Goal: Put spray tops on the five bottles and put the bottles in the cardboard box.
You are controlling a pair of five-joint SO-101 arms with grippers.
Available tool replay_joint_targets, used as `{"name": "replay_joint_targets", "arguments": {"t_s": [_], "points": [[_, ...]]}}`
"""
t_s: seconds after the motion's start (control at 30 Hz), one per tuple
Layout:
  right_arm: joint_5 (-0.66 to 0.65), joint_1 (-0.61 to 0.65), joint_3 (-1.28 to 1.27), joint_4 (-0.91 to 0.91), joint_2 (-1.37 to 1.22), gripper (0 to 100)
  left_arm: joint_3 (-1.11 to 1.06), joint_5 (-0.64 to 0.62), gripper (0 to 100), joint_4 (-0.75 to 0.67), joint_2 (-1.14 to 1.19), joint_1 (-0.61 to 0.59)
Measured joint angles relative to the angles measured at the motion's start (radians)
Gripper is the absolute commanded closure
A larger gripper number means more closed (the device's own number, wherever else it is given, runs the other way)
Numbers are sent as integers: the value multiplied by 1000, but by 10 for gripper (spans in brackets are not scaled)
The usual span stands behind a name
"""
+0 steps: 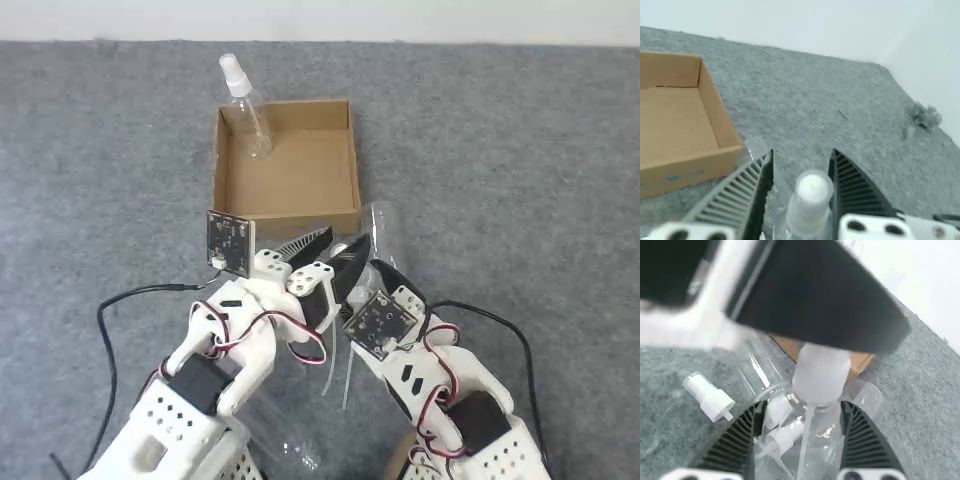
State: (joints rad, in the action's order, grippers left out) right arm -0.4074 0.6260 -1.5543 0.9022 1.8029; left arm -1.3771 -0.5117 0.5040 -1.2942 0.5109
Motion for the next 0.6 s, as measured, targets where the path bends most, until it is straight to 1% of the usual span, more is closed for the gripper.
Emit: {"name": "replay_joint_targets", "arguments": {"t_s": [0.13, 0.37, 0.43, 0.5, 0.6], "points": [[0, -5, -9, 0, 0, 926, 0, 0, 830, 37, -43, 0], [0, -5, -9, 0, 0, 926, 0, -8, 833, 187, -344, 0], [0, -5, -9, 0, 0, 926, -8, -6, 833, 198, -439, -3], [2, -3, -9, 0, 0, 926, -26, -9, 833, 199, -506, -37], [11, -3, -9, 0, 0, 926, -28, -11, 833, 198, -506, -98]]}}
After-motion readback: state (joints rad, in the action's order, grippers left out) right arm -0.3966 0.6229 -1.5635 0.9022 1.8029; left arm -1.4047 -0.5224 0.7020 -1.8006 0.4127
